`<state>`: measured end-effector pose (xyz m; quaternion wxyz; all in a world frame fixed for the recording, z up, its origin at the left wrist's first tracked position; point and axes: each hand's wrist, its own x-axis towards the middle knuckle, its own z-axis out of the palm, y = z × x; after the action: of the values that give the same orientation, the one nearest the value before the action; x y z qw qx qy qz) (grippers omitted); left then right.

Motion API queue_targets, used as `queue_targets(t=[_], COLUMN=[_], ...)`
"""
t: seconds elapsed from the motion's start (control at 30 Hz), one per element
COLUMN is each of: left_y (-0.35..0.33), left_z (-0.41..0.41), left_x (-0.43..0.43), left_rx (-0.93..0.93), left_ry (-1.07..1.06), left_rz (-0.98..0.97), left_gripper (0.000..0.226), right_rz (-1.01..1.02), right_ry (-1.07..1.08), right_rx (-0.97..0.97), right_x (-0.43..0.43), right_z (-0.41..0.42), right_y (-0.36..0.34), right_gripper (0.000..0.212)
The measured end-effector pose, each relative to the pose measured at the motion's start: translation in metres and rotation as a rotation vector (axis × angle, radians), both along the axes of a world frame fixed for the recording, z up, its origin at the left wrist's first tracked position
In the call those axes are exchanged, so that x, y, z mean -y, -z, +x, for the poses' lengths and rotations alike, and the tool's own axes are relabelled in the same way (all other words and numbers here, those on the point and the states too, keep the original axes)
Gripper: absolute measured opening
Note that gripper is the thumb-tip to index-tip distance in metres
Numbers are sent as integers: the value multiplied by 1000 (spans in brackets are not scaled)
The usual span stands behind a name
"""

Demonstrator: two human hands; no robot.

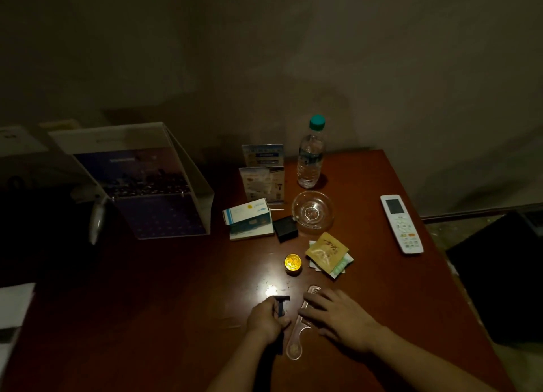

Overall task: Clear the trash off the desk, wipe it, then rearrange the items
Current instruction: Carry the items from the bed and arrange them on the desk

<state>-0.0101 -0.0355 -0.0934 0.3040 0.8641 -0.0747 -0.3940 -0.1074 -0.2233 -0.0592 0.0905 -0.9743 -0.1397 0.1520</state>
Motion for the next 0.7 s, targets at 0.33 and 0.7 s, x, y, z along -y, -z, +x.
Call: queue_targets(t=[0.33, 0.7], left_y=[20, -22], left_z=[-1, -16], left_x=[-6, 5], left_rx=[-40, 29], left_ry=[6, -156], left_rz=[-4, -58], left_gripper=[40, 25], right_rz=[12, 90], right_ry=[716, 1308], right_rx=[-40, 38], right_x=[20, 77], right_z=[-80, -20], right_y=[5, 7], right_gripper=[47, 31])
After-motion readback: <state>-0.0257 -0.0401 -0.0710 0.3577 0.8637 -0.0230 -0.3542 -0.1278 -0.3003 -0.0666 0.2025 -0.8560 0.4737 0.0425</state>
